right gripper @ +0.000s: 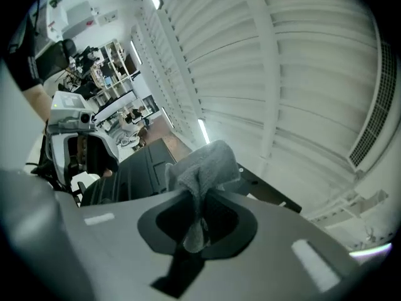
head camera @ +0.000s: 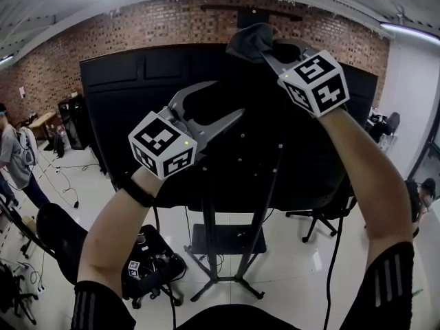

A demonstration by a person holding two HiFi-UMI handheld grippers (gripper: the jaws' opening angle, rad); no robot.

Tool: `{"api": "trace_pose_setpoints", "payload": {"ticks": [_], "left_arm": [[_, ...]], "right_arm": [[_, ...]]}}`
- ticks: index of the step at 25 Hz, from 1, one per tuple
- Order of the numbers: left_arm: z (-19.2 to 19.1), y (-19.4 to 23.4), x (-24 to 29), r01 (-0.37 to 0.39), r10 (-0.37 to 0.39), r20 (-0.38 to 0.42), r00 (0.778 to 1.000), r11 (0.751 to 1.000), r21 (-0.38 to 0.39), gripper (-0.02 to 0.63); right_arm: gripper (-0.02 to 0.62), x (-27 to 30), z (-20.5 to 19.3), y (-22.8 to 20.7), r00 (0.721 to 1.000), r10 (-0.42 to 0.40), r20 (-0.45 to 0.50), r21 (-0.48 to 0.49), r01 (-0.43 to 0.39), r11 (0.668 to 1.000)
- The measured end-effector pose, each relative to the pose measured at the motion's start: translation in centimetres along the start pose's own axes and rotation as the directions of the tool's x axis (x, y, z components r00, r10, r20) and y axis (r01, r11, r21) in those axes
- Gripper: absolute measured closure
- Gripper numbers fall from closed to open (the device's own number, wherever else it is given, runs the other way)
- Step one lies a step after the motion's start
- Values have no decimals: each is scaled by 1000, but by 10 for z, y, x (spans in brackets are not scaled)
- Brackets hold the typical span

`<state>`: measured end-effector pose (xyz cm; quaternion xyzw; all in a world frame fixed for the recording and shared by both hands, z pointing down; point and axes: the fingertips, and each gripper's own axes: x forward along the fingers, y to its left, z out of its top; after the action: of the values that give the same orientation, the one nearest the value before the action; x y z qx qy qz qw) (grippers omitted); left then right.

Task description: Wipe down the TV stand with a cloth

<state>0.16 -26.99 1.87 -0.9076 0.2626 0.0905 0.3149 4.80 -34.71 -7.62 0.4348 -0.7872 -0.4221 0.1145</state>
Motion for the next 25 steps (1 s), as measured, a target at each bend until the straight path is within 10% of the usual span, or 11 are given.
{"api": "trace_pose_setpoints", "payload": {"ticks": [11, 25], "left_arm": [[6, 19, 7, -13, 14, -28, 1000, 999, 38, 310], [-44, -7, -24, -4, 4, -64, 998, 1000, -14, 310]], "right_arm": [[566, 51, 25, -45, 995, -86, -52, -94, 81, 992], [568, 53, -29, 19, 987, -46, -154, -250, 7, 968]]}}
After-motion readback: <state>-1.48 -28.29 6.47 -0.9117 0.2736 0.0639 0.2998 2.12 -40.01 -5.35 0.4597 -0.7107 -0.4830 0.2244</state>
